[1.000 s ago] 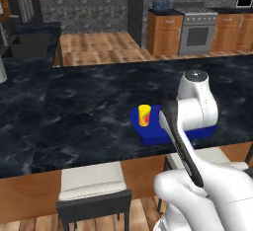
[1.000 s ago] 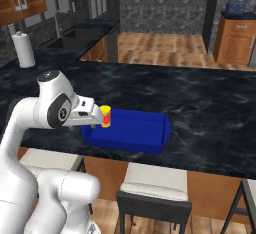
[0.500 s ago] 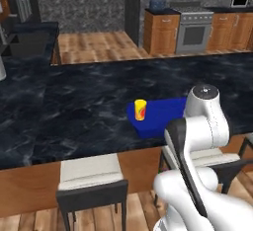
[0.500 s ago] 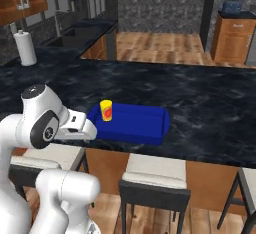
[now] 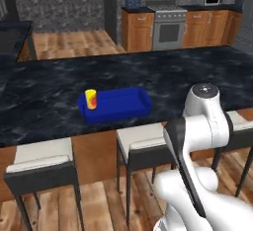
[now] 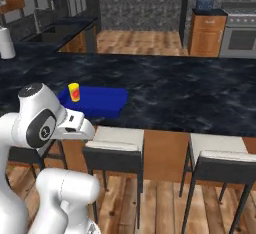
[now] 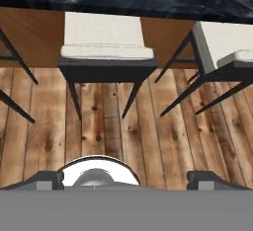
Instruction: There is a tray on the dining counter. Grab the cup, mug, and pitcher and place them on the tray. The pitcher may be placed next to the tray if it cannot fit the tray.
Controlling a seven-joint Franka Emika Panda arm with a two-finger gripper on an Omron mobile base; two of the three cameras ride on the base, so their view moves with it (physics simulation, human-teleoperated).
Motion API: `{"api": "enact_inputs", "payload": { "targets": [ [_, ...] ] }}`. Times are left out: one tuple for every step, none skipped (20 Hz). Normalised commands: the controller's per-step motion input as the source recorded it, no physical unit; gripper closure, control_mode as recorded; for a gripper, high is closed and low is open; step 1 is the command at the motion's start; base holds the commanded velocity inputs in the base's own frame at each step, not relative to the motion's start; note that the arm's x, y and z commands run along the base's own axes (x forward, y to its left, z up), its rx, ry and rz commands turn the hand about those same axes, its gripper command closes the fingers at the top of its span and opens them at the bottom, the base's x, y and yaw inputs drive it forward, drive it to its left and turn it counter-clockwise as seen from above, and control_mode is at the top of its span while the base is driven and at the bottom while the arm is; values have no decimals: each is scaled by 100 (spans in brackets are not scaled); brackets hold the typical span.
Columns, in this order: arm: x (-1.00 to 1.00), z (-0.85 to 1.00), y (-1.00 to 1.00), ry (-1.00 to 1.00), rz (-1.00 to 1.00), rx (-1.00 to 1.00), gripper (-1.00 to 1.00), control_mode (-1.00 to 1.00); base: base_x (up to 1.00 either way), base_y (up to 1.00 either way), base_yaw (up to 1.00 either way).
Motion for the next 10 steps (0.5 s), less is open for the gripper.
{"api": "enact_inputs", "payload": {
  "targets": [
    [0, 0, 0, 0, 0, 0, -100, 100, 39, -100, -10],
    [0, 0, 0, 0, 0, 0, -100, 100, 49, -100, -8],
    [0, 0, 0, 0, 0, 0, -100, 100, 54, -100, -4],
    [0, 0, 0, 0, 0, 0, -100, 100, 56, -100, -1],
    [0, 0, 0, 0, 0, 0, -100, 100, 59, -100, 0],
    [0, 0, 0, 0, 0, 0, -100, 100, 60, -100, 0],
    [0, 0, 0, 0, 0, 0, -100, 100, 62, -100, 0],
    [0, 0, 0, 0, 0, 0, -100, 100, 60, -100, 0],
    [0, 0, 0, 0, 0, 0, -100, 100, 60, -100, 0],
    [0, 0, 0, 0, 0, 0, -100, 100, 55, -100, 0]
  ]
}}
